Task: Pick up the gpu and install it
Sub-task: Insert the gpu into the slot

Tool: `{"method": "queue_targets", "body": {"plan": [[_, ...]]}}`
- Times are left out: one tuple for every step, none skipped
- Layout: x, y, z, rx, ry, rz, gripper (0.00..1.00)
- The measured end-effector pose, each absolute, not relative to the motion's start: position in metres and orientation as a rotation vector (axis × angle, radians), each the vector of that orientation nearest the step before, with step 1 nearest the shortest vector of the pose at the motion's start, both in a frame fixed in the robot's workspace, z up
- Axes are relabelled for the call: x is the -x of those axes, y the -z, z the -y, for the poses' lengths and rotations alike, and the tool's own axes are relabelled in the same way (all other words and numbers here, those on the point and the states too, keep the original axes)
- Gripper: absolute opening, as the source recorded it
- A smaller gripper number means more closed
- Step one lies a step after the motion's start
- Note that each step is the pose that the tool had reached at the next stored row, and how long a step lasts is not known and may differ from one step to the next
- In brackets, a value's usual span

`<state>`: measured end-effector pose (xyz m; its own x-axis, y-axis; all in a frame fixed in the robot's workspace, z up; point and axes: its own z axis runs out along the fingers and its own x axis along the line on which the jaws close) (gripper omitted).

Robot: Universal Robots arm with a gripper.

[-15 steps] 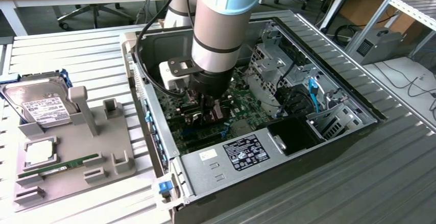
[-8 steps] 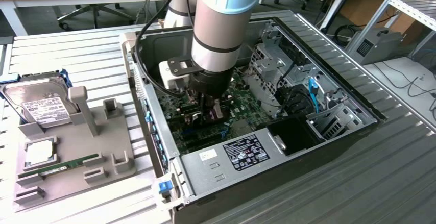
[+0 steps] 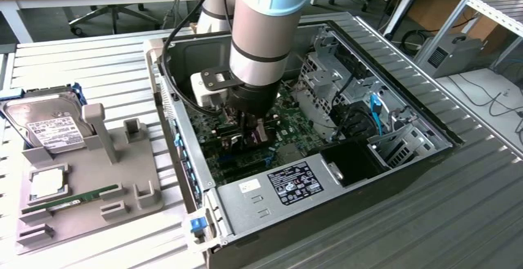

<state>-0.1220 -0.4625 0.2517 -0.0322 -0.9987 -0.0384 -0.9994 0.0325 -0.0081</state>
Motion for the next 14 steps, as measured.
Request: {"method": "queue_targets", "body": {"plan": [[0.1219,-0.2514,0.4625,2.162,-0.031,-2.232,0.27],[0.1219,-0.2513,0.4625,2.161,-0.030,-2.232,0.27],[0.1219,-0.2511,0.4625,2.161,-0.030,-2.231,0.27],[0.1219,-0.2511,0.4624,2.160,-0.030,-2.231,0.27],[0.1220,-0.2511,0.4624,2.160,-0.030,-2.231,0.27],[0.1220,-0.2511,0.4625,2.160,-0.030,-2.231,0.27],[0.1220,-0.2511,0.4625,2.160,-0.030,-2.231,0.27],[0.1220,-0.2508,0.4625,2.160,-0.030,-2.231,0.27],[0.1220,-0.2499,0.4624,2.159,-0.029,-2.230,0.27],[0.1220,-0.2495,0.4625,2.159,-0.028,-2.230,0.27],[0.1220,-0.2495,0.4625,2.159,-0.027,-2.230,0.27],[0.1220,-0.2496,0.4625,2.159,-0.027,-2.230,0.27],[0.1220,-0.2495,0.4625,2.159,-0.027,-2.230,0.27],[0.1220,-0.2495,0.4625,2.159,-0.027,-2.230,0.27]]}}
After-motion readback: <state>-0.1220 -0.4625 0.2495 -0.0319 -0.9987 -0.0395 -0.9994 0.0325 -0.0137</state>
